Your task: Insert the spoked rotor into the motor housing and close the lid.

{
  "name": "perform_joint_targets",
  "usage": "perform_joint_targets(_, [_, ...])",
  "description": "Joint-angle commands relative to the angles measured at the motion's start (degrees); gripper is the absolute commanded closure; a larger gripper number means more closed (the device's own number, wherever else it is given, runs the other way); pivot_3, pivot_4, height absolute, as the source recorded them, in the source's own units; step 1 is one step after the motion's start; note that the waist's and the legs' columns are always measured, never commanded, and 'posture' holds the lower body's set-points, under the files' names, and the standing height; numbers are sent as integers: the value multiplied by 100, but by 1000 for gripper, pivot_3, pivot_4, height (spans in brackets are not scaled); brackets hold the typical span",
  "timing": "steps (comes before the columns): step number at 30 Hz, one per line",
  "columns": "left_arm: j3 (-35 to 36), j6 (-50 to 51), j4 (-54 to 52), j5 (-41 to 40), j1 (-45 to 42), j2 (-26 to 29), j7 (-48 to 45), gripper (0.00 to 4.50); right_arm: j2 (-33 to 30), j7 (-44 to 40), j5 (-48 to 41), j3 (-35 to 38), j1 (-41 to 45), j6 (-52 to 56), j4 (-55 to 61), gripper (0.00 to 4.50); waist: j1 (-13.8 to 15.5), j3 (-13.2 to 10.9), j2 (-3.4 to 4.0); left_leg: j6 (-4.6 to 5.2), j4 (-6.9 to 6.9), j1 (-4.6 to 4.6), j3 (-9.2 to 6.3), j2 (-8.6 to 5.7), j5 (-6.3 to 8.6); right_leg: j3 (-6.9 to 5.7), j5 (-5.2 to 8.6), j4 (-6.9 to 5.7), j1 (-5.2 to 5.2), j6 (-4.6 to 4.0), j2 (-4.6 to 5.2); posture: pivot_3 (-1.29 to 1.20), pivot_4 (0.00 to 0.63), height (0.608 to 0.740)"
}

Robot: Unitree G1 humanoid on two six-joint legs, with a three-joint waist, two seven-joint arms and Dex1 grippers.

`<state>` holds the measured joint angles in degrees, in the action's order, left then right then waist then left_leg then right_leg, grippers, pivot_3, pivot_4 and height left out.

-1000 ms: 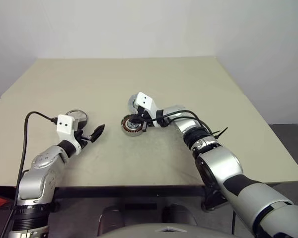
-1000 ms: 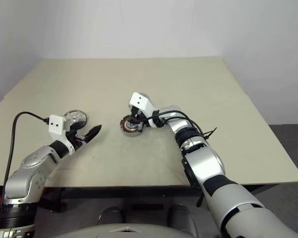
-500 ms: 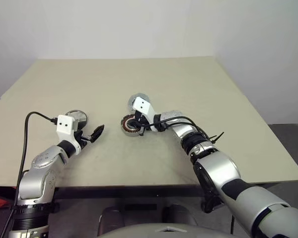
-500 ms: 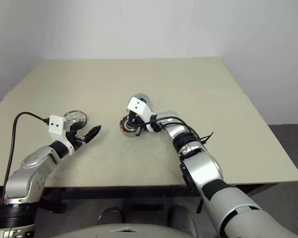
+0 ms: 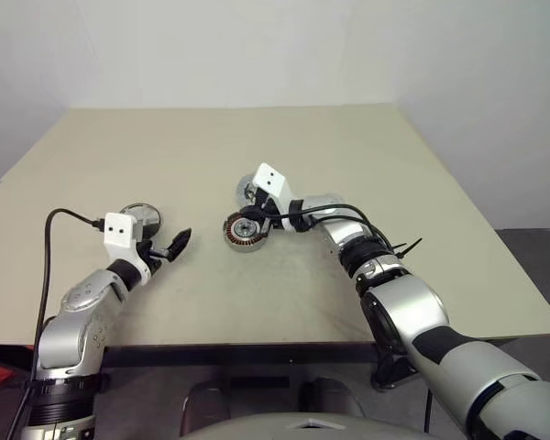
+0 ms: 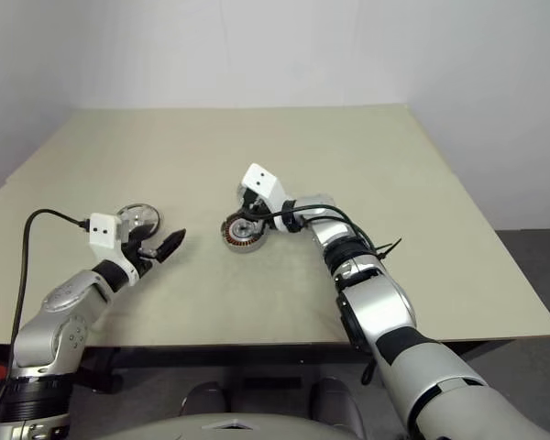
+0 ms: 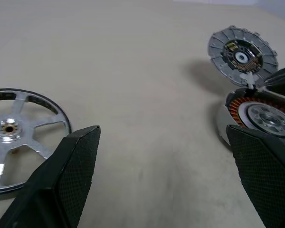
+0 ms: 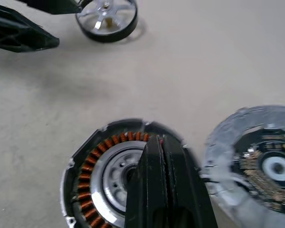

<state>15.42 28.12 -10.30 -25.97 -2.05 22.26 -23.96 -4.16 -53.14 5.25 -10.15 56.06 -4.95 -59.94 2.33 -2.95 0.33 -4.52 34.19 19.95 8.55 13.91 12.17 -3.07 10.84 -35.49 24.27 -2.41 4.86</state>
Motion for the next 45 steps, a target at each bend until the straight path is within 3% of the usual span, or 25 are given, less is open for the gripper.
perform_joint_targets(1, [386, -9, -187, -188, 60, 7, 147, 0, -50, 13, -140, 115, 137, 1, 256, 4474, -4, 0, 0, 0, 0, 0, 0, 0, 0, 0, 0, 0, 0, 0, 0, 0, 0, 740])
perform_joint_targets(15, [401, 49, -258, -182, 123, 61, 231, 0, 312, 177, 209, -441, -740, 384, 438, 4474, -4, 2, -3, 0, -1, -3, 0, -1, 0, 0, 0, 3, -3, 0, 0, 0, 0, 740])
perform_joint_targets(23, [375, 59, -251, -167, 136, 89, 230, 0, 163, 159, -167, -149, -385, 383, 686, 4474, 11, 1, -2, -1, -1, -38, -2, -2, 0, 1, 2, 1, -23, 4, 1, 0, 0, 740])
perform_joint_targets(31, [322, 39, -204, -163, 107, 71, 214, 0, 108, 263, -228, -31, -103, 355, 583, 4474, -12, 1, -2, -1, -8, -16, -2, 1, 0, 1, 3, 8, -5, -1, -3, 0, 0, 740])
perform_joint_targets(45, [406, 64, -309, -180, 177, 113, 243, 0, 140, 570, 47, -233, -451, 139, -93, 4474, 0, 1, -2, -1, -9, -24, 0, -1, 1, 1, 5, 7, -19, -2, -1, 0, 0, 740])
